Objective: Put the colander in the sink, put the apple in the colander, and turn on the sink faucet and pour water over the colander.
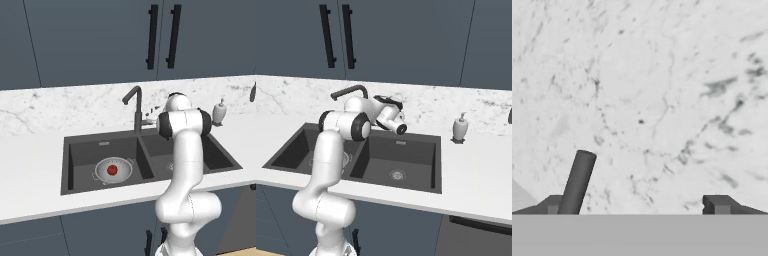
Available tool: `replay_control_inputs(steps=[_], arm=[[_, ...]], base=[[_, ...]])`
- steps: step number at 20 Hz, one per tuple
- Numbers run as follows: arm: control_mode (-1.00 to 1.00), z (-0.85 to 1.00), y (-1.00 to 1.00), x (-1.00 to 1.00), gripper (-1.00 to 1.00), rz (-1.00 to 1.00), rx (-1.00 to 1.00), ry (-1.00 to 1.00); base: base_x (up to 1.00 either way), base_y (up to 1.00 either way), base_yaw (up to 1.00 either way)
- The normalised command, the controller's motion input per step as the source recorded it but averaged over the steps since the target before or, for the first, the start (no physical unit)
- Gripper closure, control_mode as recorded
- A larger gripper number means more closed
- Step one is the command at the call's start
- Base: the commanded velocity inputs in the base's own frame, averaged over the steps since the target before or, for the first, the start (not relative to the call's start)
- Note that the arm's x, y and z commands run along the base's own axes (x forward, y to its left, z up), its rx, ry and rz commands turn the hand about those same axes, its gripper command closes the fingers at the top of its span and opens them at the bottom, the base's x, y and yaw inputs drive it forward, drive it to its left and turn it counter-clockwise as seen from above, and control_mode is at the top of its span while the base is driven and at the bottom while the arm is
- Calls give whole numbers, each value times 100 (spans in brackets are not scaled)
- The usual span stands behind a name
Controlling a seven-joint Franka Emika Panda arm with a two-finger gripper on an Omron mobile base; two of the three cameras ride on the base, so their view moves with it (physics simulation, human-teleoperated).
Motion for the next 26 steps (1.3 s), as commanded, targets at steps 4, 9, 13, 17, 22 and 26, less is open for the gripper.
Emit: replay_control_inputs(steps=[4, 9, 13, 17, 22, 26], arm=[[-100, -5, 3, 19, -100, 0, 1, 0], [-100, -5, 6, 20, -100, 0, 1, 0], [-100, -6, 6, 16, -100, 0, 1, 0], [-100, -5, 11, 3, -100, 0, 0, 0], [-100, -6, 13, 1, 100, 0, 0, 0], [-100, -6, 5, 8, 100, 0, 0, 0]], base=[[0, 0, 0], [0, 0, 0], [0, 0, 0], [0, 0, 0], [0, 0, 0], [0, 0, 0]])
